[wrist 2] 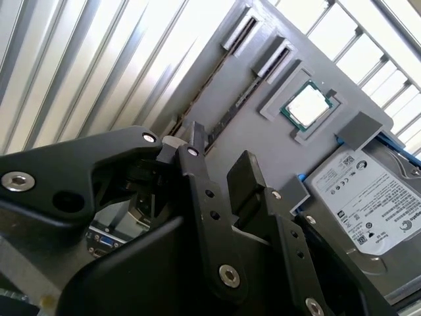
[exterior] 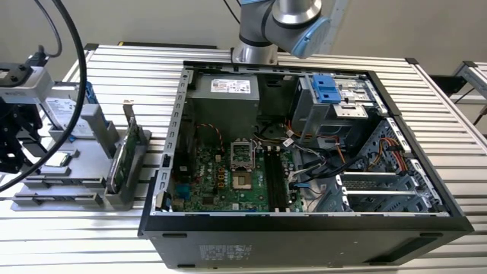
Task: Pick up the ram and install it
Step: 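Pick up the ram and move it above insertion slot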
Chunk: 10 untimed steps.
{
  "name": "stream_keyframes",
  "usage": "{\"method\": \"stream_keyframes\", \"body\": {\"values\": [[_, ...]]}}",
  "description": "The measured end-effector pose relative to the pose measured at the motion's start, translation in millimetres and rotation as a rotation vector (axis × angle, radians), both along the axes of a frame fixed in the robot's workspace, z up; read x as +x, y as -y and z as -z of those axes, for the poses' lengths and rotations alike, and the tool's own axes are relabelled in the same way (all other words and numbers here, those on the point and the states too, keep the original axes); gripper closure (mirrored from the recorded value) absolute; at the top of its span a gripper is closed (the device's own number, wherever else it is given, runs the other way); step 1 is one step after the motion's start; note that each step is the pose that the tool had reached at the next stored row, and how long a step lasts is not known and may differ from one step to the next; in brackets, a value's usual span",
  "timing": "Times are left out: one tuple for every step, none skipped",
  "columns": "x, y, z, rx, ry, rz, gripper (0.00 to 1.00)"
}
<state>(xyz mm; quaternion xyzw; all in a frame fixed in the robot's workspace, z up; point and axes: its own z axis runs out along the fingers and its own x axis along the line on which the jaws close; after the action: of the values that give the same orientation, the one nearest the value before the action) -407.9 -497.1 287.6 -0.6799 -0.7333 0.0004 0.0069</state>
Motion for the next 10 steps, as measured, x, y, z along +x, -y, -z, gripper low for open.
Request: {"method": "stream_keyframes", "body": {"values": [[0.0, 0.0, 0.3, 0.0, 0.0, 0.0, 0.0], [0.0, 0.0, 0.5, 0.0, 0.0, 0.0, 0.0], [0.0, 0.0, 0.4, -0.0001, 0.0, 0.0, 0.0], [0.0, 0.0, 0.5, 0.0, 0.0001, 0.0, 0.0], [0.0, 0.0, 0.5, 0.0, 0.0, 0.0, 0.0], [0.0, 0.0, 0.5, 0.0, 0.0001, 0.0, 0.0], [0.0, 0.0, 0.5, 0.0, 0.0, 0.0, 0.0], [0.0, 0.0, 0.6, -0.0001, 0.0, 0.0, 0.0], [0.0, 0.0, 0.8, -0.0002, 0.0001, 0.0, 0.0], [0.0, 0.0, 1.0, -0.0005, 0.0001, 0.0, 0.0]]}}
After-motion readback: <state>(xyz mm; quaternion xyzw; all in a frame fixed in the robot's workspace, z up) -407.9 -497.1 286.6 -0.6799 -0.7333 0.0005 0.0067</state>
